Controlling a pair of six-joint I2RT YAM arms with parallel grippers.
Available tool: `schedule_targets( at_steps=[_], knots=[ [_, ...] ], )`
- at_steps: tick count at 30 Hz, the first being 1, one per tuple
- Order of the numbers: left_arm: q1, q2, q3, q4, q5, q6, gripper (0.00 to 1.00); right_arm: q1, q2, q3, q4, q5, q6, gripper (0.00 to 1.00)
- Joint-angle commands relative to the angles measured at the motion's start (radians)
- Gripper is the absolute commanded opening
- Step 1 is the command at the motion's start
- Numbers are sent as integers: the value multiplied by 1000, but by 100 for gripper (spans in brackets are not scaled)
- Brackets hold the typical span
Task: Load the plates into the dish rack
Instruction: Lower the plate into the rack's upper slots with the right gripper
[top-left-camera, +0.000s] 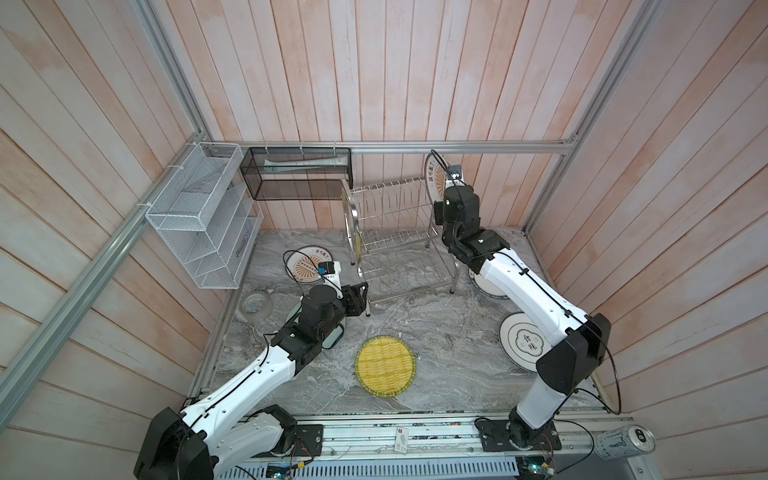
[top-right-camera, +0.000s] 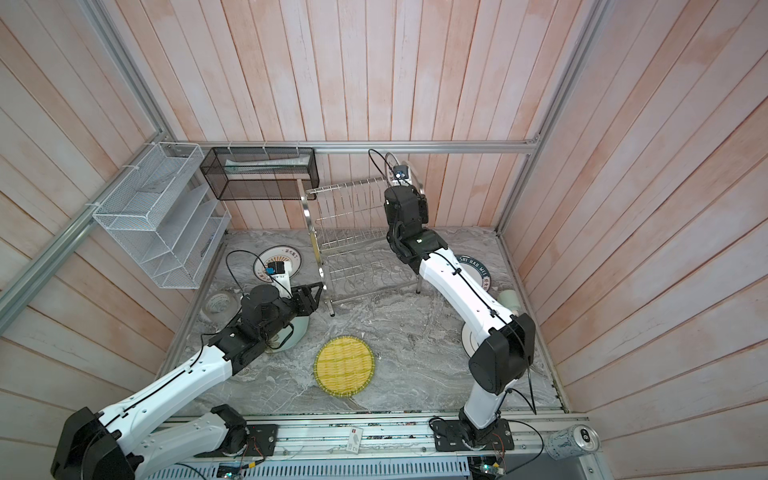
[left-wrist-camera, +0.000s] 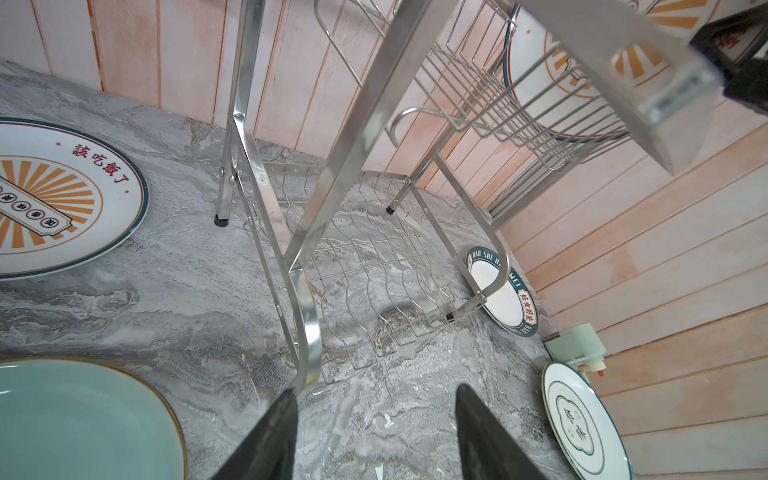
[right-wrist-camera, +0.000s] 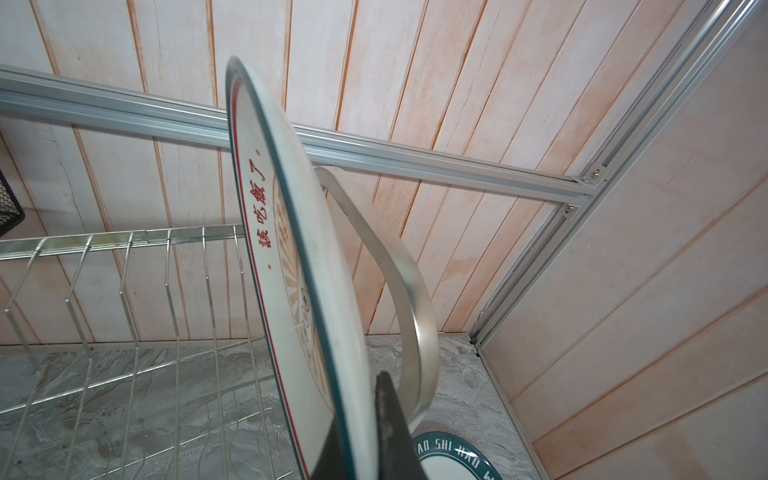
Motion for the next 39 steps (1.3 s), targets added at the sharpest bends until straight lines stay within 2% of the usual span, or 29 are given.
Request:
schedule_targets(
  at_steps=[1,14,21,26,39],
  knots=[
    [-4,9,13,-5,-8,8,62,-12,-31,-11,13,1,3,0],
    [-4,21,35,-17,-7,18,62,-19,-68,-50,-30,-9,73,0],
    [-4,15,40,-22,-4,17,62,-19,-106,-86,-23,-11,75,13],
    [-3,11,38,-23,2,12,62,-20,-125,-100,-13,-9,69,15],
    [-4,-6,29,-37,-9,12,62,-21,-163,-104,11,-8,50,32]
  ],
)
